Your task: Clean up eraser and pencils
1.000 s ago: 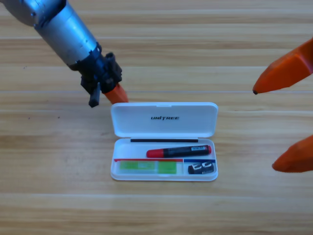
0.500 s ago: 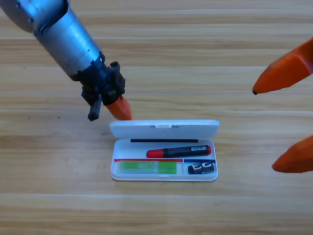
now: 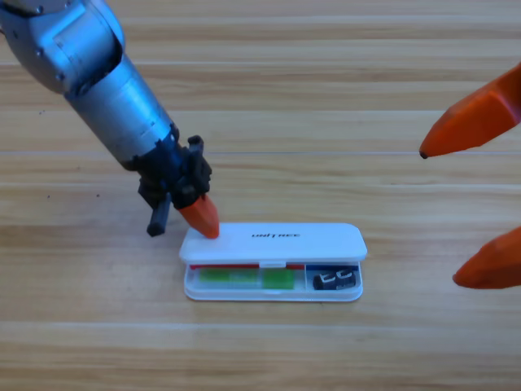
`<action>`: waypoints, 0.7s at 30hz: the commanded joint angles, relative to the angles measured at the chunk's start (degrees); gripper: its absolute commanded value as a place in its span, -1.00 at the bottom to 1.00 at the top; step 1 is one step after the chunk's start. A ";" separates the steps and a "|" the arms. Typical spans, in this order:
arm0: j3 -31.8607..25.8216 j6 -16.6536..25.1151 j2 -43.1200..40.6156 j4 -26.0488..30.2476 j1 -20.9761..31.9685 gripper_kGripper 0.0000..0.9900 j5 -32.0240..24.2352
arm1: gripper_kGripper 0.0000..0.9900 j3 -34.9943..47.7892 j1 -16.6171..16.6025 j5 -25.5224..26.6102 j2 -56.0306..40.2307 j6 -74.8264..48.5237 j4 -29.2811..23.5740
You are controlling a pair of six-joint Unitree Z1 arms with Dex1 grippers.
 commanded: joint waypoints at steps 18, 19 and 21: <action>3.88 -0.37 2.18 -4.99 -5.71 -1.00 2.08 | 0.98 0.56 -1.53 1.66 1.18 -0.82 0.43; 3.88 -0.55 2.35 -5.08 -5.98 -1.00 2.08 | 0.98 0.56 -1.53 1.66 1.18 -0.82 0.43; 3.71 -0.99 2.70 -5.34 -6.59 -1.00 2.17 | 0.98 0.47 -1.53 1.75 1.18 -0.82 0.43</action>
